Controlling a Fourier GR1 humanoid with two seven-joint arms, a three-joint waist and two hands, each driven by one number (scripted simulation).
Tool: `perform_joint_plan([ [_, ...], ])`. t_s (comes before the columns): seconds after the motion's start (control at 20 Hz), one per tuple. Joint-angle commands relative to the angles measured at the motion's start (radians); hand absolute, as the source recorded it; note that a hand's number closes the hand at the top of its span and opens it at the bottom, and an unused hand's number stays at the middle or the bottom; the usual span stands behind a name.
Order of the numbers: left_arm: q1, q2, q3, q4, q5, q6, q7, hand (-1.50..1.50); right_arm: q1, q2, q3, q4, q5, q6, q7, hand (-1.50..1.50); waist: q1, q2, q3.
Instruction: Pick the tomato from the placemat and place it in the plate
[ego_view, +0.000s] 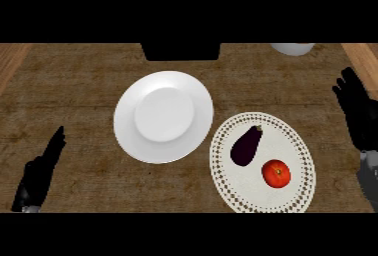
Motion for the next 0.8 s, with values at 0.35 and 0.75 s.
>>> perform_joint_plan([
  [0.35,-0.098,-0.079,0.005,-0.059,0.072,-0.093,-0.044,0.00,-0.076,-0.006,0.276,-0.047,0.452,-0.203,0.007,1.50,0.011,-0.019,-0.022],
  [0.75,-0.082,-0.093,0.044,-0.042,0.084,-0.149,-0.094,0.00,0.302,0.361,0.469,-0.191,0.571,-0.546,-0.276,-1.50,-0.001,-0.009,-0.008],
])
